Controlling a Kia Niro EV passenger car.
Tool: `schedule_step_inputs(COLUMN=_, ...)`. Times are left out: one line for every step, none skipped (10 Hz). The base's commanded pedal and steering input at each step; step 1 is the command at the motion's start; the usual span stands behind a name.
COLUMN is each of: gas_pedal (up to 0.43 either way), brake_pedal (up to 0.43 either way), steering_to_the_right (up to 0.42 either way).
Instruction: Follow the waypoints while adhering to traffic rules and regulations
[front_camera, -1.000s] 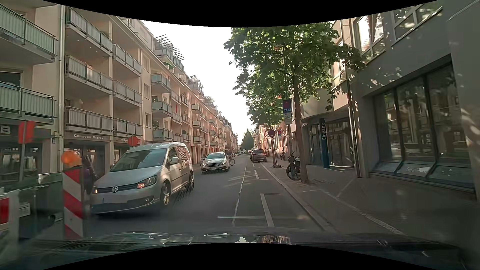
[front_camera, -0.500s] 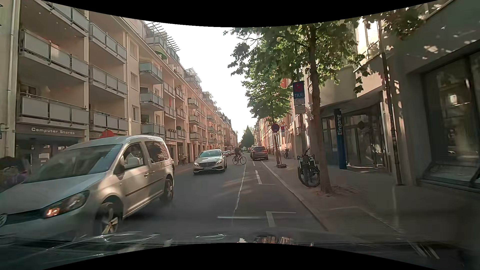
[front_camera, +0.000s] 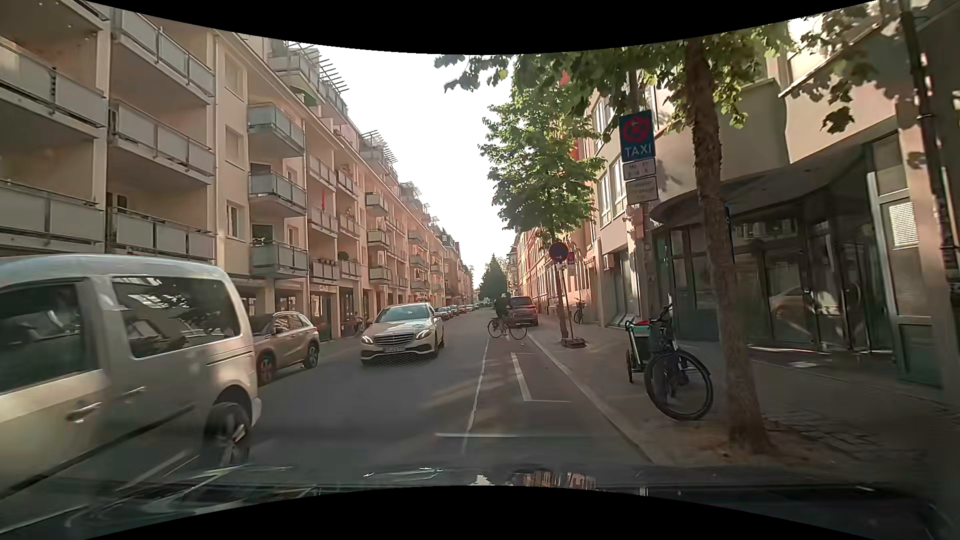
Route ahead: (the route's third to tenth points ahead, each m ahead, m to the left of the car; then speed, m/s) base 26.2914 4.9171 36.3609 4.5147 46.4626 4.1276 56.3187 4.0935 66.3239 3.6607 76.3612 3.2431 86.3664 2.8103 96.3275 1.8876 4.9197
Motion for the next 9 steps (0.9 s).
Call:
schedule_step_inputs(gas_pedal=0.0, brake_pedal=0.0, steering_to_the_right=0.005)
schedule_step_inputs(gas_pedal=0.0, brake_pedal=0.0, steering_to_the_right=0.004)
schedule_step_inputs(gas_pedal=0.0, brake_pedal=0.0, steering_to_the_right=0.004)
schedule_step_inputs(gas_pedal=0.0, brake_pedal=0.0, steering_to_the_right=0.003)
schedule_step_inputs(gas_pedal=0.0, brake_pedal=0.0, steering_to_the_right=0.0)
schedule_step_inputs(gas_pedal=0.0, brake_pedal=0.0, steering_to_the_right=0.0)
schedule_step_inputs(gas_pedal=0.0, brake_pedal=0.0, steering_to_the_right=0.0)
schedule_step_inputs(gas_pedal=0.0, brake_pedal=0.0, steering_to_the_right=0.0)
schedule_step_inputs(gas_pedal=0.0, brake_pedal=0.0, steering_to_the_right=0.001)
